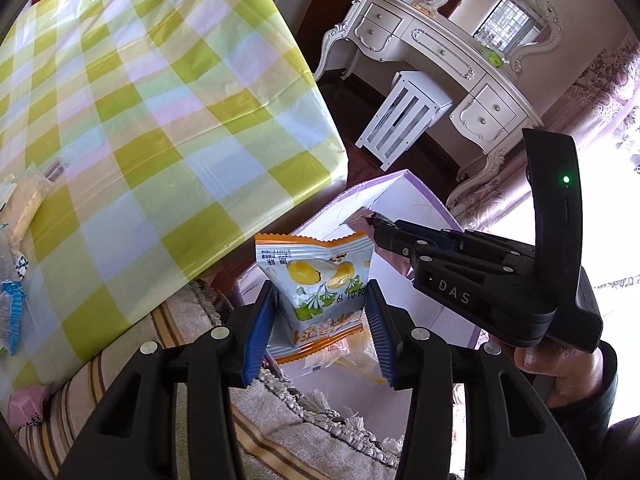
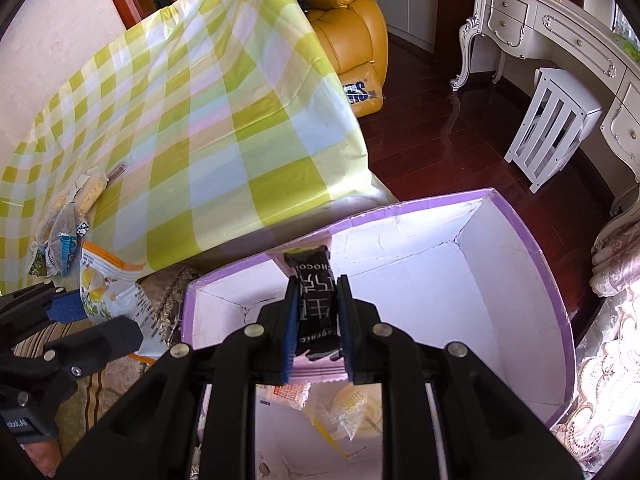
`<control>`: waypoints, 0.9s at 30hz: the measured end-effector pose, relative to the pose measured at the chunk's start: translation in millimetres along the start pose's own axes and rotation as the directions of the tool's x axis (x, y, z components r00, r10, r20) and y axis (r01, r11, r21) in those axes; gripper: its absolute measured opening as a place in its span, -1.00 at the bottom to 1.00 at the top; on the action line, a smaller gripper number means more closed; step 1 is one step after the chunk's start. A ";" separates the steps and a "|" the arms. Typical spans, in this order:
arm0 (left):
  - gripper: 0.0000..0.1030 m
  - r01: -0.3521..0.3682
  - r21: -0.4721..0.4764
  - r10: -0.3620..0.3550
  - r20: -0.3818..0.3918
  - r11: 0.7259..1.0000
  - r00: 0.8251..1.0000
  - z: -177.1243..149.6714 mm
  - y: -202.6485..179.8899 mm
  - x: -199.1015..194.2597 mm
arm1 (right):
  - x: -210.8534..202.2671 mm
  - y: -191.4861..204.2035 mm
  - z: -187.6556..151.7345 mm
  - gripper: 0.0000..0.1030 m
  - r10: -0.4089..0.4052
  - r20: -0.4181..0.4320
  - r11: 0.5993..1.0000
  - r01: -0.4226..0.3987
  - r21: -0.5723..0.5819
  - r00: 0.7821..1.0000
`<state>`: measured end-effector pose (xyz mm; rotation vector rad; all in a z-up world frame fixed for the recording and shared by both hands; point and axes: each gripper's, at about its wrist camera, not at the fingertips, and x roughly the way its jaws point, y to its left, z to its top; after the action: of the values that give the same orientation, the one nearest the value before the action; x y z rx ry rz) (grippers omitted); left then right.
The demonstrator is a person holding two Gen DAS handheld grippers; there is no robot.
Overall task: Organize snacks
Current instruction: 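Open both tools above the white box to drop the chocolate bar and chip bag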
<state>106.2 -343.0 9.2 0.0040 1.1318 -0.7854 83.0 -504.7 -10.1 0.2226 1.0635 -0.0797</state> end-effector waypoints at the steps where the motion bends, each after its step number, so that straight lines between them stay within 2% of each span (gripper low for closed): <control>1: -0.07 0.006 0.007 -0.005 -0.005 1.000 1.000 0.2 -1.7 1.7 | 0.4 -1.4 -0.1 -0.61 -0.003 0.000 1.000 0.003 0.006 1.000; 2: 0.04 0.006 0.012 -0.006 -0.008 1.000 1.000 0.2 -2.9 2.5 | 0.8 -2.9 -0.1 -0.59 -0.002 -0.002 1.000 0.003 0.011 1.000; 4: 0.19 0.005 0.013 -0.005 -0.001 1.000 1.000 0.3 -3.4 1.6 | 1.8 -5.3 0.1 -0.38 -0.011 -0.005 1.000 0.011 0.022 1.000; 5: 0.22 0.006 0.010 -0.006 0.003 1.000 1.000 0.5 -2.8 0.5 | 1.5 -6.6 0.1 -0.17 -0.019 -0.004 0.999 0.019 0.027 1.000; 6: 0.22 0.005 0.006 -0.005 0.006 1.000 1.000 0.3 -2.2 -0.9 | 0.8 -7.8 0.5 -0.09 -0.026 -0.001 0.999 0.026 0.031 1.000; 17: 0.23 -0.029 -0.043 0.031 0.047 0.999 0.998 -3.1 15.7 -17.6 | -1.5 11.8 6.8 -0.09 -0.020 0.005 1.000 0.020 -0.010 1.000; 21: 0.23 -0.061 -0.067 0.066 0.076 0.996 0.995 -4.9 28.0 -30.1 | -3.2 23.1 9.3 0.05 0.012 0.009 1.000 -0.012 -0.013 1.000; 27: 0.23 -0.097 -0.133 0.114 0.122 0.986 0.986 -11.5 57.4 -53.0 | -4.9 51.8 12.9 0.05 0.049 0.014 0.997 -0.048 -0.055 0.999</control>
<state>119.0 -266.7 25.3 -0.0917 1.0478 -0.6095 100.6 -457.2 7.6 0.1977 1.0431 -0.0085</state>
